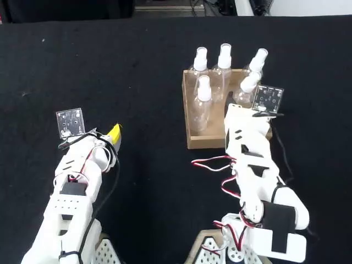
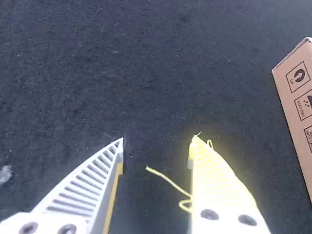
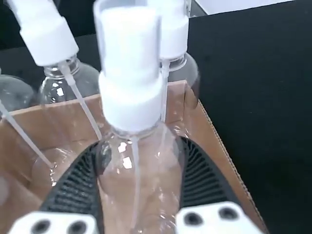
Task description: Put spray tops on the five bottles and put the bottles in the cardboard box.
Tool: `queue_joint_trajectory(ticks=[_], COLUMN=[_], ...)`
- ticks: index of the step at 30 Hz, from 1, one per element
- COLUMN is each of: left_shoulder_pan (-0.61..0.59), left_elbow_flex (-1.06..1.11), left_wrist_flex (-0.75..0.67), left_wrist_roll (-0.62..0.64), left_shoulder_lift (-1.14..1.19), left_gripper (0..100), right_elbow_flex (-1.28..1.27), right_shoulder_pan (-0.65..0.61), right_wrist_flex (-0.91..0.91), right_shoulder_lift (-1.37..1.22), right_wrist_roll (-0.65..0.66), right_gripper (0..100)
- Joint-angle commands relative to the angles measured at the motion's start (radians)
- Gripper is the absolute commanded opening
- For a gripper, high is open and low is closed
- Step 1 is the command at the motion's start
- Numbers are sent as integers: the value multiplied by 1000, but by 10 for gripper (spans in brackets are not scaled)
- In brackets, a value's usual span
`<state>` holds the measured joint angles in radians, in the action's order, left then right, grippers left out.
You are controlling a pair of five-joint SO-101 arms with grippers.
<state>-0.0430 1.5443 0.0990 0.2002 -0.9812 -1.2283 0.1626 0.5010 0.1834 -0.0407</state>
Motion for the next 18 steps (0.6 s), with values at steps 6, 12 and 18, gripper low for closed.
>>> queue_joint_trajectory(ticks=[6, 12, 18], left_shoulder_pan=[-7, -8, -10], left_elbow_flex=[-10, -10, -10], left_wrist_flex=[-21, -21, -21], left_wrist_roll=[12, 12, 12], left_shoulder_lift=[-12, -12, -12], left_gripper=[213, 213, 213], right_elbow_flex=[19, 13, 4], right_shoulder_pan=[-23, -25, -25], right_wrist_flex=[14, 14, 17], right_shoulder_lift=[-2, -2, -2], right_wrist_roll=[-2, -2, -2], right_gripper=[11, 11, 12])
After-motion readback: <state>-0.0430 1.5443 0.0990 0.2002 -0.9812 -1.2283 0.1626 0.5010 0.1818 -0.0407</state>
